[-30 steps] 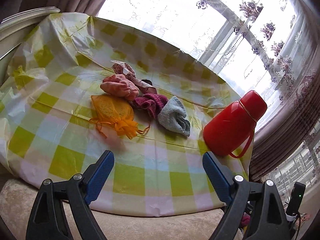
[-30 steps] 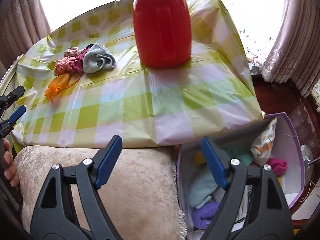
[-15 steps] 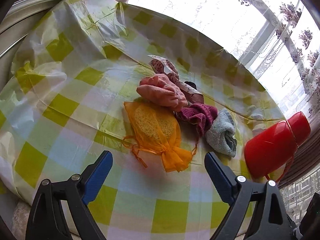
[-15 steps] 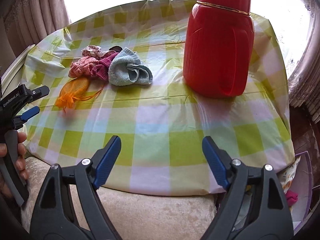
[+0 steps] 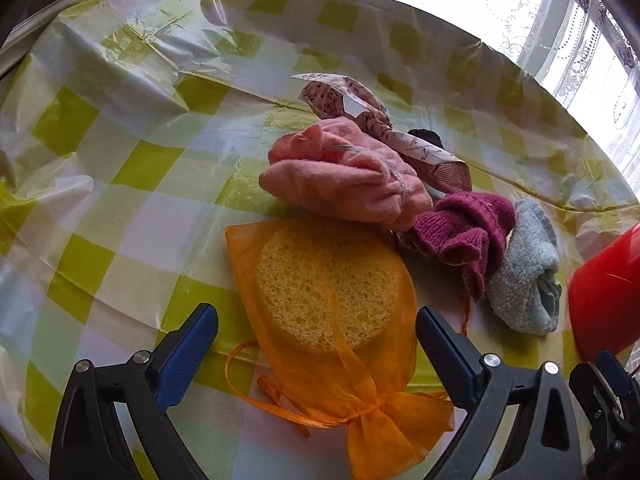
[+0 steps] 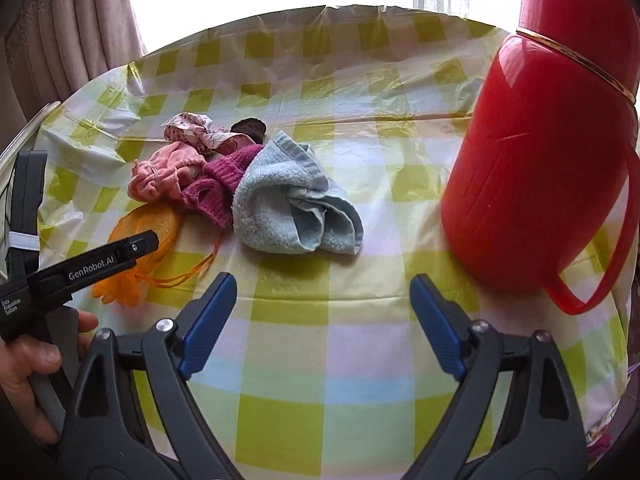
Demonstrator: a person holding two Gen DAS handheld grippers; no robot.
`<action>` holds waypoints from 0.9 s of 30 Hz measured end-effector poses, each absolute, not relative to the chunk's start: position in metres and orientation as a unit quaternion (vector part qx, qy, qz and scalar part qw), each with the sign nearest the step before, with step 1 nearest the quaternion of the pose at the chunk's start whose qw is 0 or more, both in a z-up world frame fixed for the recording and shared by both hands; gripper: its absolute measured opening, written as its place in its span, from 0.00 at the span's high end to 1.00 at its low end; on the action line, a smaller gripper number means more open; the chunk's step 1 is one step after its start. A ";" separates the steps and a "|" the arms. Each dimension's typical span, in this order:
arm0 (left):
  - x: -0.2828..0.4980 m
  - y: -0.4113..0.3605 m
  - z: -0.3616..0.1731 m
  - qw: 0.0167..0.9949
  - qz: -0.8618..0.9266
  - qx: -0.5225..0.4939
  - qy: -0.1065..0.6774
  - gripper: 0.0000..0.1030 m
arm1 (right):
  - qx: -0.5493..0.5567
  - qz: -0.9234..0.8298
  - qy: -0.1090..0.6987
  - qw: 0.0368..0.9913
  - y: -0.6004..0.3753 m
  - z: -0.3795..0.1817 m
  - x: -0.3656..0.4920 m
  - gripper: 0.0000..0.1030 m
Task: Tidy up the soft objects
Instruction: 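Grasp the orange mesh sponge bag with the left gripper while the right grasps the light blue sock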
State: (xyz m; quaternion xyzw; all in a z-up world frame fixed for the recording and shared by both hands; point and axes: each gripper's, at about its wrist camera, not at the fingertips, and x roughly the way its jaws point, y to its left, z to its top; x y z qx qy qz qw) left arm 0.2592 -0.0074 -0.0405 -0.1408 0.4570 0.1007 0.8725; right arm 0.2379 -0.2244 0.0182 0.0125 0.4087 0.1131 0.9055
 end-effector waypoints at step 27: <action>0.267 -0.020 -0.047 0.891 0.086 -0.058 0.442 0.23 | -0.039 0.120 0.434 0.892 -0.181 -0.019 0.311 0.64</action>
